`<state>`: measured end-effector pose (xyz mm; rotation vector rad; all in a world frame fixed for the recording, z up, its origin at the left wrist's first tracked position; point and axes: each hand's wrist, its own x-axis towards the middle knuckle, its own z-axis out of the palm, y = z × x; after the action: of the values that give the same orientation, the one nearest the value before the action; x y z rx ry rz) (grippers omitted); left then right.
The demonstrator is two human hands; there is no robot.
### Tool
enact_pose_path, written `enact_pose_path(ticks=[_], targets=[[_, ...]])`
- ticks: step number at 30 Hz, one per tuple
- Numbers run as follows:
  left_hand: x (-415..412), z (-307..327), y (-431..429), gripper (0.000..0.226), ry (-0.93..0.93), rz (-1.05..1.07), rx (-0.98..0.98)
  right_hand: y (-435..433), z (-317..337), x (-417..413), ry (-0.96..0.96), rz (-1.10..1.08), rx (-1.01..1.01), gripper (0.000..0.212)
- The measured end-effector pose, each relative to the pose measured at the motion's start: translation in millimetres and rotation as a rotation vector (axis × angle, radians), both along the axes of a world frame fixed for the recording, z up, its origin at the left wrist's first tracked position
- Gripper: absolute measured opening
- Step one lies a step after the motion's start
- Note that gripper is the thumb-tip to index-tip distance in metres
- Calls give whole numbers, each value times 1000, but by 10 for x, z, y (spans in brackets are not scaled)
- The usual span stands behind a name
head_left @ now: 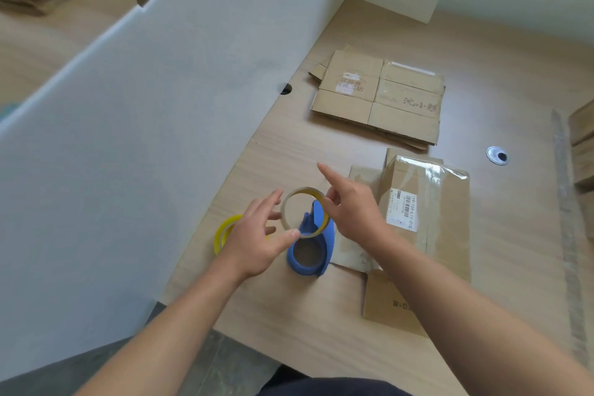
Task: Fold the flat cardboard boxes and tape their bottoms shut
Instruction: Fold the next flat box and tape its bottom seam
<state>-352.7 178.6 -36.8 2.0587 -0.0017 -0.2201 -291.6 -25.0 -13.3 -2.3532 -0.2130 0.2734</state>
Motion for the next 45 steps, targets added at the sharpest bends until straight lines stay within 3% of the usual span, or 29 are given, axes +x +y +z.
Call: enact_pose_path(ticks=[4, 8, 11, 18, 21, 28, 32, 36, 40, 45], targets=[[219, 4, -2, 112, -28, -122, 364, 160, -22, 243, 54, -69, 131, 69], [512, -66, 53, 100, -97, -51, 543, 332, -109, 528, 88, -143, 230, 38], [800, -177, 150, 90, -13, 10, 547, 486, -239, 772, 146, -118, 197, 23], [1244, -551, 317, 89, 139, 87, 588, 653, -505, 1104, 253, 86, 48, 28], [1279, -600, 358, 90, 183, 102, 577, 673, -494, 1163, 220, 105, -43, 38], [750, -431, 610, 85, 146, 264, 399, 607, -387, 914, 94, 204, -65, 35], [97, -515, 606, 105, 260, 150, 518, 409, -404, 633, 116, 189, -84, 36], [-232, -680, 450, 128, 314, 166, 630, 290, -455, 358, 87, 188, -154, 38], [-267, -762, 336, 126, 268, 193, 674, 232, -473, 152, 39, 171, -263, 40], [-216, -725, 382, 127, 275, 186, 620, 13, -466, 32, 113, 13, -173, 40]])
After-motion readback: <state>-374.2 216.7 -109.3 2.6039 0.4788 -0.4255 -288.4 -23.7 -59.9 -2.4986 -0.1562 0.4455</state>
